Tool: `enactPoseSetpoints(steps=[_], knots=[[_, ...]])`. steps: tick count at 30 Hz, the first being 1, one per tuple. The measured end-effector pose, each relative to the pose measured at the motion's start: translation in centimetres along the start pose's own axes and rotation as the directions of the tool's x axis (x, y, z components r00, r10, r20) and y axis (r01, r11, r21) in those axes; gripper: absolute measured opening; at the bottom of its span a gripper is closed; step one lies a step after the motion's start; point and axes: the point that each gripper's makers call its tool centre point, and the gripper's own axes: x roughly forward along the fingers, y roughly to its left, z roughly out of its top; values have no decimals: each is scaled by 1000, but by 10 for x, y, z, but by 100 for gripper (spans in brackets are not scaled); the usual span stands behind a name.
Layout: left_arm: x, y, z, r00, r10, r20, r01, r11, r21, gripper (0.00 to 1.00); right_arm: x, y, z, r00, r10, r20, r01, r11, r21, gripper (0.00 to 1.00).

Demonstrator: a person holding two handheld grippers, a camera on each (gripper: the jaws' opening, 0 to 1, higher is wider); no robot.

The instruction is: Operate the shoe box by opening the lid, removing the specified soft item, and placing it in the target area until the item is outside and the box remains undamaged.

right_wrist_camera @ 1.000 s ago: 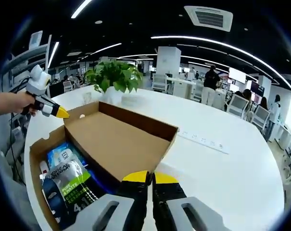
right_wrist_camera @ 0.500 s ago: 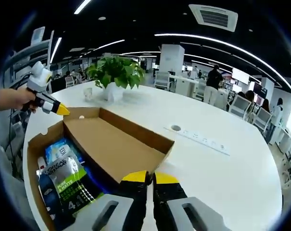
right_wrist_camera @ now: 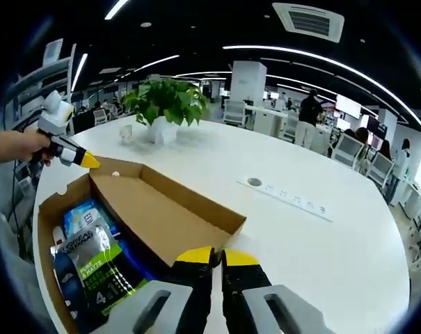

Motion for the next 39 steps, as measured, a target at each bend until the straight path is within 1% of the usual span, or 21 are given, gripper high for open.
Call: enactPoseSetpoints(steps=[7, 10, 15, 22, 26, 29, 34, 36, 39], knots=[[0, -1, 0, 1000, 1, -3, -1, 1000, 10, 4, -1, 0, 0, 1000, 1, -2, -1, 1000, 3, 0], [-1, -2, 0, 1000, 4, -3, -4, 1000, 17, 4, -1, 1, 0, 1000, 4, -9, -5, 1000, -26, 1], [-3, -5, 2, 1000, 13, -5, -13, 998, 62, 5, -4, 3, 1, 1000, 14, -14, -14, 1000, -24, 3], [-11, -8, 3, 1000, 20, 11, -21, 996, 81, 14, -12, 6, -3, 999, 28, -23, -29, 999, -25, 9], [-18, -10, 4, 1000, 24, 19, -25, 996, 88, 18, -17, 8, -3, 999, 33, -25, -33, 999, -21, 17], [-26, -13, 2, 1000, 21, 23, -23, 996, 88, 22, -22, 10, -4, 999, 42, -25, -43, 999, -30, 18], [-35, -18, -2, 1000, 13, 26, -16, 995, 94, 24, -31, 16, -7, 997, 68, -34, -69, 997, -38, 27], [-38, -22, -3, 1000, 9, 27, -11, 995, 99, 26, -35, 19, -9, 996, 79, -36, -81, 996, -48, 28], [-40, -29, -7, 1000, 5, 15, -7, 991, 132, 27, -40, 23, -12, 994, 99, -46, -102, 993, -51, 30]])
